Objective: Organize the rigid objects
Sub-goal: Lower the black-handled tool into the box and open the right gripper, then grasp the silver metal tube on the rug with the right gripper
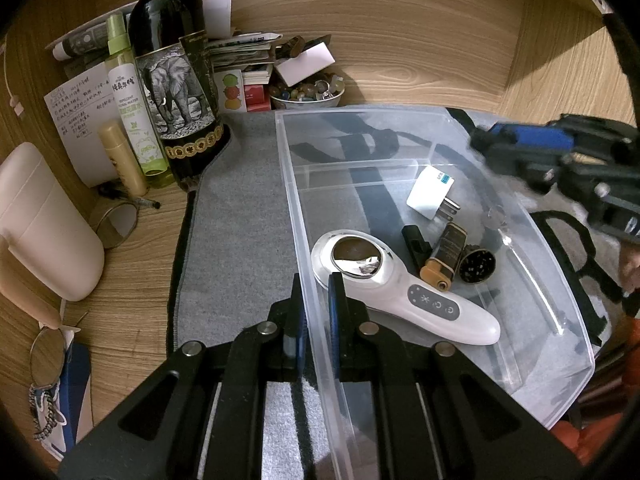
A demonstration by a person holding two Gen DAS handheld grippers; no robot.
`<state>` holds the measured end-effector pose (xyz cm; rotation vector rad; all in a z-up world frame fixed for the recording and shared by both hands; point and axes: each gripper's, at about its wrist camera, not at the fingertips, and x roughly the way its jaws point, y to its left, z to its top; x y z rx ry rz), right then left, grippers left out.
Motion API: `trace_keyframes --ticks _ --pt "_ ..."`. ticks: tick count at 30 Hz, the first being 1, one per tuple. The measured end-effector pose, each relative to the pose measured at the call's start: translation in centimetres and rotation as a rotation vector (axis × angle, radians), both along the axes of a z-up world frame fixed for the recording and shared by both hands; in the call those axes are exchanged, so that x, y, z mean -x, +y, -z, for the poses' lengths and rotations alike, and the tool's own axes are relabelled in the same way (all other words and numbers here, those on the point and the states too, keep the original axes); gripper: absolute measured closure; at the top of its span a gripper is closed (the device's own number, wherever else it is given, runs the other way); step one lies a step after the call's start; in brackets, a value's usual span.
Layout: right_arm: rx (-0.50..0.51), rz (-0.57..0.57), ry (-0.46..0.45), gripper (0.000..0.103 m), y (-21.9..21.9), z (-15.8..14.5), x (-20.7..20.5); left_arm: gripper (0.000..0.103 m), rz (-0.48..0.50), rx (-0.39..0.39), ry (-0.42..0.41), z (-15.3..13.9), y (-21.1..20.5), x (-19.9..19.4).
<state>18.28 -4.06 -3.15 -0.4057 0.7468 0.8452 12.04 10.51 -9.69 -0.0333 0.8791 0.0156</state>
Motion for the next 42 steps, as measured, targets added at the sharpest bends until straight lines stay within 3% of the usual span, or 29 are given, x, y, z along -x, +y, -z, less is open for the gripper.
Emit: trace_keyframes --ticks 13,16,29,31,34,42 --pt "0.091 -0.033 0.11 0.077 3.4 3.7 -1.5 0.095 -0.001 -0.001 0.001 0.0 0.0 0.0" --pt "0.099 -0.022 0.109 0.062 3.5 3.9 -1.6 0.095 -0.001 0.0 0.0 0.0 0.0 0.0" --pt "0.033 0.043 0.01 0.055 0.1 -0.6 -1.2 0.095 0.001 -0.002 0.001 0.0 0.0 0.0" --pt "0.024 0.068 -0.016 0.048 -1.0 -1.5 -1.2 0.095 -0.001 -0.002 0.0 0.0 0.0 0.0" --pt "0.02 0.118 -0.06 0.047 -3.0 -2.7 -1.2 0.095 -0.001 -0.003 0.0 0.0 0.0 0.0" --pt "0.051 0.215 -0.028 0.046 -6.7 -1.5 -1.1 0.095 0.0 -0.002 0.0 0.0 0.0 0.0"
